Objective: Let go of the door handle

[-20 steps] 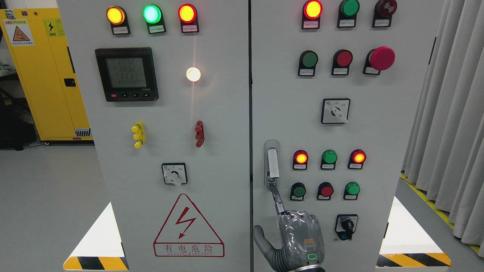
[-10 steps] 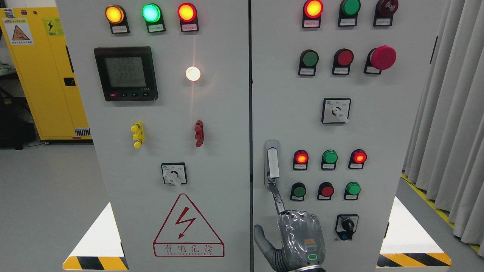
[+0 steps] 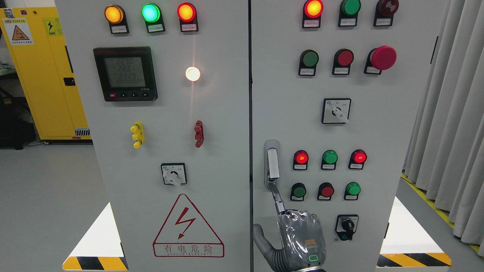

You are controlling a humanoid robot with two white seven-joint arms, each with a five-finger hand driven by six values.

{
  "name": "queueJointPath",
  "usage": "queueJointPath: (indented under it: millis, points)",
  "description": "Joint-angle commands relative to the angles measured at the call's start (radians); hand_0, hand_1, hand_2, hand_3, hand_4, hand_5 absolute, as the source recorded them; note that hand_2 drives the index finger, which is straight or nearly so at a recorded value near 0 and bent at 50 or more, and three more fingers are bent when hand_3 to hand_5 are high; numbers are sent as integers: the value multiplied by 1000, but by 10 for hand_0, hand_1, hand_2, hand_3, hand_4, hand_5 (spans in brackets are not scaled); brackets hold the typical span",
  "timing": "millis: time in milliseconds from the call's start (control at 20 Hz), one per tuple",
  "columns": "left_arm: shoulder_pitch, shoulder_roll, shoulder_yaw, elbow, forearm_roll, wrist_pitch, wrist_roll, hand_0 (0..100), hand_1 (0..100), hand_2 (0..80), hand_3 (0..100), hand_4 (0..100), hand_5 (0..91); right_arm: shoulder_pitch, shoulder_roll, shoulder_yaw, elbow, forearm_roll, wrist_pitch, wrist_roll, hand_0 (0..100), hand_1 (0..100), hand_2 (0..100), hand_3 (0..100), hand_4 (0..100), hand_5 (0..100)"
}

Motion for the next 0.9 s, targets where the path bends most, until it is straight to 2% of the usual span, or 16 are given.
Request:
queueJointPath:
  millis: [0,50,150,200,301,501,551,601,651,701,852]
  points:
    - [0,0,0,-12,0,0,0,120,556,0,0,0,0,17,-5,4,-47,0,-2,-2,526,427,139,1000,1000,1000]
    - [0,0,0,-12,0,0,0,120,556,0,0,0,0,21,-6,4,-52,0,-4,-2,528,428,209,1000,1000,1000]
    - [0,0,0,-12,0,0,0,120,556,0,0,0,0,33,-9,1,-69,0,-7,2,532,430,242,1000,1000,1000]
    - [0,0,0,-12,0,0,0,120,556,0,0,0,0,42,-9,1,-78,0,-16,2,637,497,445,1000,954,1000]
    - [0,0,0,-12,0,0,0,120,556,0,0,0,0,60,-11,-7,-99,0,-28,1,782,555,512,954,908,946]
    - [0,0,0,-12,0,0,0,120,556,0,0,0,0,85,-11,-15,-124,-1,-28,-1,863,581,553,922,896,934]
    - [0,0,0,-12,0,0,0,120,556,0,0,0,0,85,-11,-16,-128,-1,-28,-2,882,574,619,914,890,927]
    - [0,0,0,-12,0,0,0,120,556,0,0,0,0,85,-11,-18,-135,-1,-28,-2,849,577,619,913,890,927]
    - [0,0,0,-12,0,0,0,120,556,0,0,0,0,85,-11,-18,-142,-1,-28,-1,751,533,736,1000,939,955]
    - [0,0,0,-14,0,0,0,120,556,0,0,0,0,86,-9,-18,-150,-1,-28,2,693,506,813,1000,991,987]
    - [0,0,0,-12,0,0,0,120,556,0,0,0,0,85,-9,-18,-159,-3,-28,9,651,491,865,1000,1000,1000]
